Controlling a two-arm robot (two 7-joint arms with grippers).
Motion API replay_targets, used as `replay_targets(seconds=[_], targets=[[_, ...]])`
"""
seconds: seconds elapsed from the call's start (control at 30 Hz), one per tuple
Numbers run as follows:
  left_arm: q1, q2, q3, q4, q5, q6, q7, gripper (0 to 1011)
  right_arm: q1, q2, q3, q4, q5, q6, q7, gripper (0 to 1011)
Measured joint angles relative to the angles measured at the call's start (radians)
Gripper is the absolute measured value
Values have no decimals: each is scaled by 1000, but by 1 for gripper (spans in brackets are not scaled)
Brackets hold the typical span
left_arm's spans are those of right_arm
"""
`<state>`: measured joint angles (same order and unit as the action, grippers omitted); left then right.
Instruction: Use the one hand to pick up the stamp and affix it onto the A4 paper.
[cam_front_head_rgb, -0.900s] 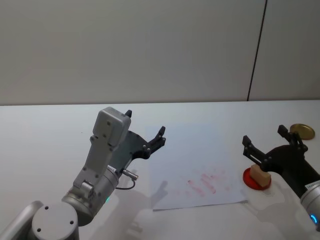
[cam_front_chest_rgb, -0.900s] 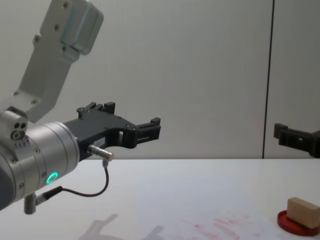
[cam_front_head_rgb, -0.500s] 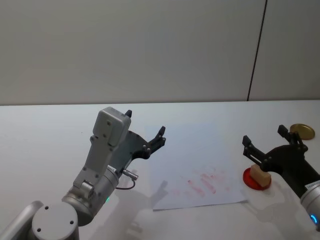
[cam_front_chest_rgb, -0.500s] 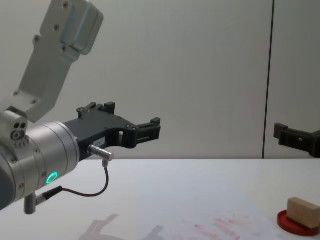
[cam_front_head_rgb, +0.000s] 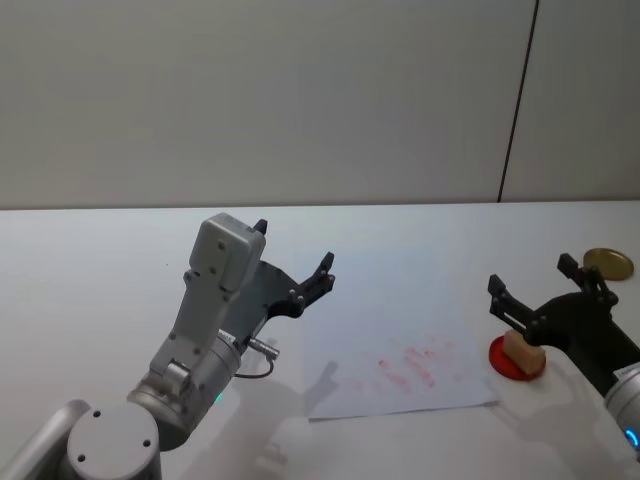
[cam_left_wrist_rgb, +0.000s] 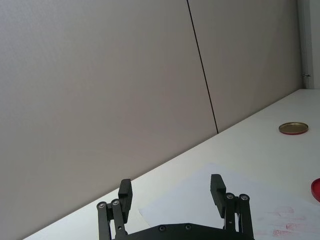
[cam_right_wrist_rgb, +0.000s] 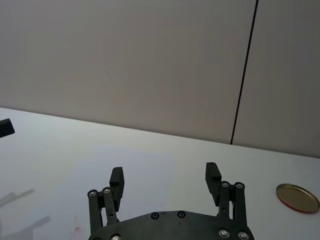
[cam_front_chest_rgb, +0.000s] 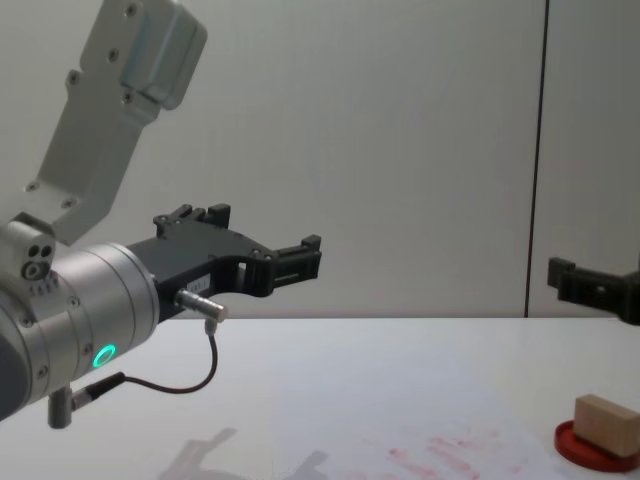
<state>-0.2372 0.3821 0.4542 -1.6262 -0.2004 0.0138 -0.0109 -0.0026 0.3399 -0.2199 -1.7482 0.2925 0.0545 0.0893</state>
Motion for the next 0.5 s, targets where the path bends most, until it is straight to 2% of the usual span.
replay_targets(seconds=[0.5], targets=[[0, 0, 0, 0, 0, 0, 0, 993, 35, 17, 13, 82, -2, 81, 93, 1001]])
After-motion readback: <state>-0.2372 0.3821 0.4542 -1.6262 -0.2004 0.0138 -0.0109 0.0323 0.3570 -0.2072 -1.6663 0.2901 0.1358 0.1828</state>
